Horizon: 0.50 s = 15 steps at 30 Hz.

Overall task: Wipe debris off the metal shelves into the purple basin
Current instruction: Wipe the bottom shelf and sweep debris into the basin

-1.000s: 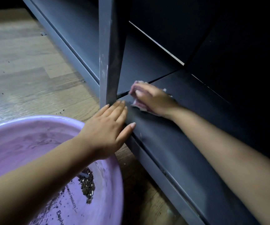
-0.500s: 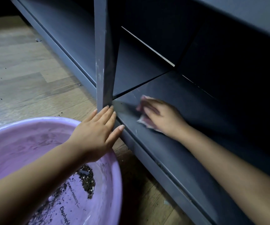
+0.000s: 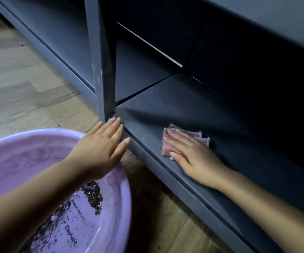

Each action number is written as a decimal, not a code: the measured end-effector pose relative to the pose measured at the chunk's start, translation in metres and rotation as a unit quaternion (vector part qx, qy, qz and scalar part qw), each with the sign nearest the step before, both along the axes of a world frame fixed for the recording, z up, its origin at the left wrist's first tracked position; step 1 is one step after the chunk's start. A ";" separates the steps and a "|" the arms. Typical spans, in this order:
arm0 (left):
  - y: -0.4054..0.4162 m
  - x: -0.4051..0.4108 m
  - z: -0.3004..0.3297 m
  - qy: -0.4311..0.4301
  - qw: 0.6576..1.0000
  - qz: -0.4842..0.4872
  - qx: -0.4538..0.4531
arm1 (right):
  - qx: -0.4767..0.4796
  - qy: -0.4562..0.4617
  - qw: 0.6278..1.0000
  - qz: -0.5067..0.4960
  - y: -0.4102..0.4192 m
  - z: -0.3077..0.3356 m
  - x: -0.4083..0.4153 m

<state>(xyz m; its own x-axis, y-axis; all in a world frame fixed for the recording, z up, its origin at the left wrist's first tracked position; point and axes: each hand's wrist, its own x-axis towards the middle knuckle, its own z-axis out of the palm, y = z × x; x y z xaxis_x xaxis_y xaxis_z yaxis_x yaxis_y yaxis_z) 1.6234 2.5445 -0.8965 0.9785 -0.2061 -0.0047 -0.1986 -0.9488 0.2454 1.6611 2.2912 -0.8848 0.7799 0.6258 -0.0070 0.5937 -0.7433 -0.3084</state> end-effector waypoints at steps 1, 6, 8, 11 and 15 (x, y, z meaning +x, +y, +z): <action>-0.004 0.001 0.003 0.007 1.000 -0.004 -0.004 | 0.002 0.002 1.000 -0.008 -0.009 -0.001 -0.004; -0.031 -0.002 0.012 -0.006 0.999 -0.039 0.004 | 0.052 -0.075 0.996 -0.011 -0.016 -0.002 -0.006; -0.039 -0.004 0.014 -0.001 0.999 -0.054 0.004 | 0.079 -0.072 0.994 -0.028 -0.018 0.006 0.003; -0.047 -0.004 0.013 0.002 0.998 -0.055 -0.007 | 0.096 -0.097 0.988 -0.073 -0.026 0.023 0.035; -0.055 0.002 0.009 0.005 0.998 -0.065 -0.003 | 0.099 -0.020 0.983 -0.154 -0.018 0.027 0.084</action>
<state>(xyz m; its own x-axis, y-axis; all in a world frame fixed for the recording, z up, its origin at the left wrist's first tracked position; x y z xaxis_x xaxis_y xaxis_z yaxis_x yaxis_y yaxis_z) 1.6256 2.4897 -0.8877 0.9438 -0.3304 -0.0117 -0.3168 -0.9139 0.2537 1.7451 2.2737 -0.8577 0.9299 0.3458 0.1254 0.3641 -0.8170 -0.4472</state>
